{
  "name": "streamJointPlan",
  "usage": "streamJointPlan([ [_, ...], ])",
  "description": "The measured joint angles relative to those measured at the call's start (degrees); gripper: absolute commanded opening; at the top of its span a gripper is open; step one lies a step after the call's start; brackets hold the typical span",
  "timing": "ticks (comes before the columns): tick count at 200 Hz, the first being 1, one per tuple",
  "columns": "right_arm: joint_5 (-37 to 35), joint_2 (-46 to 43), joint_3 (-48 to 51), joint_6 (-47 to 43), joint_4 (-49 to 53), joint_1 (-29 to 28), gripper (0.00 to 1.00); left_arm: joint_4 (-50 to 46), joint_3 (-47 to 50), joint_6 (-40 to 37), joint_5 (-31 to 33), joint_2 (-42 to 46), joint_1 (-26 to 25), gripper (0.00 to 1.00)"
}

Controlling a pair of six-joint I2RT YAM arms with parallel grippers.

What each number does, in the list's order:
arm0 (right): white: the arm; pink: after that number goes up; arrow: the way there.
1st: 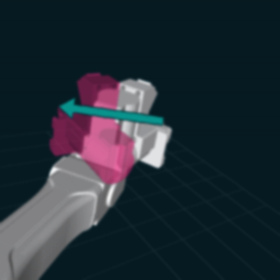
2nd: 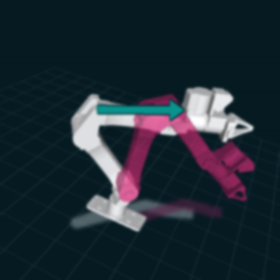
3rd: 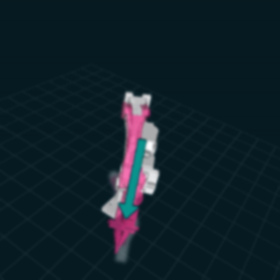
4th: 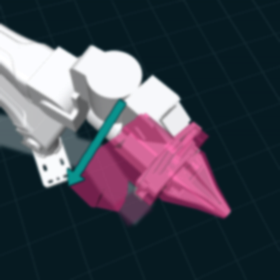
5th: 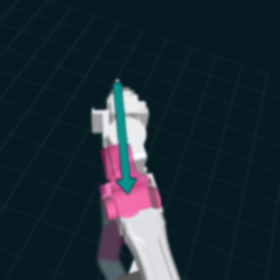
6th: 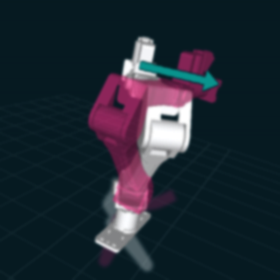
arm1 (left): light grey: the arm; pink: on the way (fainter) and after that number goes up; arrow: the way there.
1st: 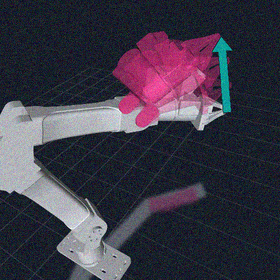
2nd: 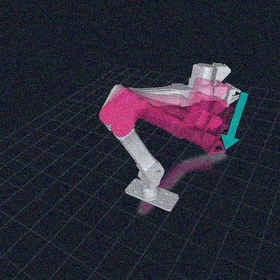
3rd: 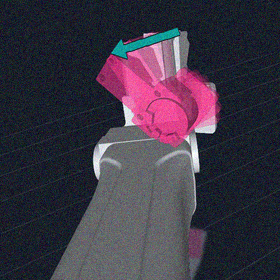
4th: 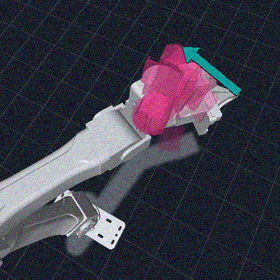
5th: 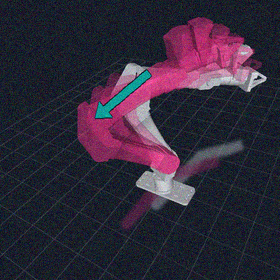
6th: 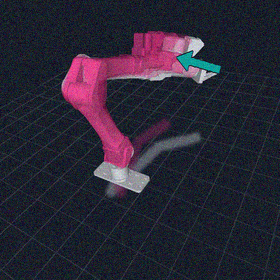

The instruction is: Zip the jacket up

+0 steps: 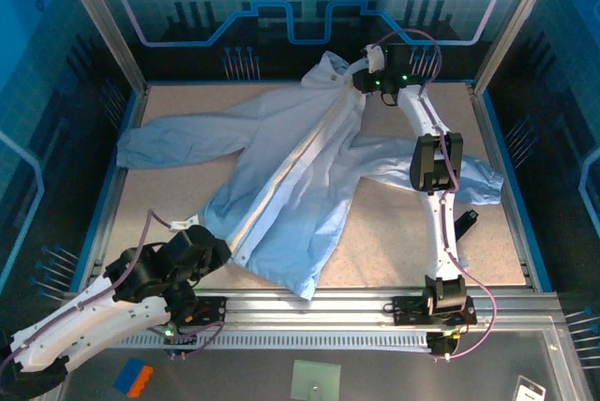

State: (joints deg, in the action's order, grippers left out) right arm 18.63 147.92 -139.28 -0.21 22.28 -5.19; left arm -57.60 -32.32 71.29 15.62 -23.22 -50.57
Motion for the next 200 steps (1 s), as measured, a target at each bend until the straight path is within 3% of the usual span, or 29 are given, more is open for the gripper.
streamJointPlan([
  [19,-0.37,-0.02,-0.22,0.26,-0.20,0.76,0.52,-1.68,-0.24,-0.11,1.14,0.02,0.46,0.43],
  [39,-0.57,-0.26,-0.22,0.55,0.31,1.51,0.58,-3.45,-2.82,-2.34,2.45,-1.46,1.29,0.50],
  [77,-0.83,-7.34,6.08,0.59,1.84,1.88,0.69,-5.79,-15.04,-12.59,4.96,-12.11,4.46,0.63],
  [88,-1.62,-12.09,10.95,0.48,1.53,1.84,0.76,-5.88,-19.30,-16.44,5.31,-15.76,5.84,0.67],
  [137,-4.85,-36.50,36.96,0.17,-6.25,1.84,0.80,-2.21,-32.59,-36.39,2.91,-28.30,16.79,0.82],
  [155,-6.01,-43.60,46.88,0.15,-10.08,1.84,0.82,1.14,-33.31,-42.05,-0.17,-30.05,21.75,0.92],
  [170,-7.32,-48.94,56.17,0.61,-13.42,1.84,1.00,3.98,-32.98,-46.27,-2.78,-31.12,26.58,0.99],
  [200,-11.56,-57.77,73.94,0.17,-18.47,1.84,1.00,13.53,-27.36,-51.89,-7.50,-32.11,37.20,0.99],
])
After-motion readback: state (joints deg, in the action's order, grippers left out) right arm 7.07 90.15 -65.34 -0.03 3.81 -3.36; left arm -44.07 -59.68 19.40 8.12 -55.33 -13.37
